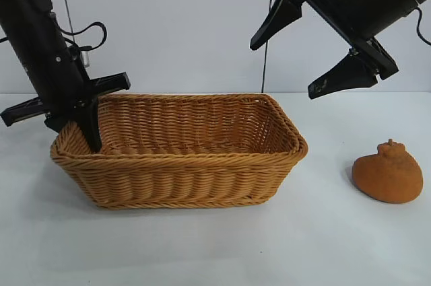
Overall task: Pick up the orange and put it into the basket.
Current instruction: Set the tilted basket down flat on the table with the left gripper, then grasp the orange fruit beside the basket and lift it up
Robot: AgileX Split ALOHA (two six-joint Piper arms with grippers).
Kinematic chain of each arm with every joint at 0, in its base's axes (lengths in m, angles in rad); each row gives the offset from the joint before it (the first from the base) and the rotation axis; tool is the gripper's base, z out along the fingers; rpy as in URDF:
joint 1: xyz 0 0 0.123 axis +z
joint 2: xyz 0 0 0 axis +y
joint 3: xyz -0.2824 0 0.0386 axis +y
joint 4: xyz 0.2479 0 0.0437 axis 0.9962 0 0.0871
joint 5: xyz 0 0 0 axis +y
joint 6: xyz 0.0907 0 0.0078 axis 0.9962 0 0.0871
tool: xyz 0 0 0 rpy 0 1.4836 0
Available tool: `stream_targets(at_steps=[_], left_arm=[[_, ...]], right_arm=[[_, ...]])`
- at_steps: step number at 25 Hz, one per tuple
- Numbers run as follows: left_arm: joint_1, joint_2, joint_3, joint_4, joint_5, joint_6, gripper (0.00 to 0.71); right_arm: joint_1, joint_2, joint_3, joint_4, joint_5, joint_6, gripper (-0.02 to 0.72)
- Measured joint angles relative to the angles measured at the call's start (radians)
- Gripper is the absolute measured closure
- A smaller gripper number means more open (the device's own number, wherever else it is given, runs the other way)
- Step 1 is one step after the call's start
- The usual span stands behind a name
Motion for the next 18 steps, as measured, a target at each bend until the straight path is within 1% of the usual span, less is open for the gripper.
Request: stream_targets(at_steps=[1,2,4,5,6,9,13,14,15,18], left_arm=[[0.000,0.000,0.000,0.000,0.000,0.000,0.391],[0.000,0.000,0.000,-0.001,0.003,0.000,0.299],[0.000,-0.002,0.000,-0.001,0.011,0.000,0.170],[0.000,-0.002,0.000,-0.001,0.011,0.000,0.170],[0.000,-0.007,0.000,0.000,0.020,0.000,0.127],[0.000,-0.036,-0.010,0.002,0.041,0.000,0.085],[0.000,-0.115,-0.059,0.049,0.098,0.002,0.071],[0.000,-0.139,-0.076,0.070,0.114,0.002,0.070],[0.000,-0.187,-0.112,0.120,0.141,0.002,0.069],[0.005,-0.222,-0.141,0.152,0.162,0.008,0.068]], right_arm=[[0.000,0.000,0.000,0.000,0.000,0.000,0.021],[0.000,0.000,0.000,0.000,0.000,0.000,0.021],[0.000,0.000,0.000,0.000,0.000,0.000,0.021],[0.000,0.000,0.000,0.000,0.000,0.000,0.021],[0.000,0.000,0.000,0.000,0.000,0.000,0.021],[0.000,0.000,0.000,0.000,0.000,0.000,0.021],[0.000,0.000,0.000,0.000,0.000,0.001,0.021],[0.000,0.000,0.000,0.000,0.000,0.001,0.021],[0.000,0.000,0.000,0.000,0.000,0.001,0.021],[0.000,0.000,0.000,0.000,0.001,0.001,0.021]])
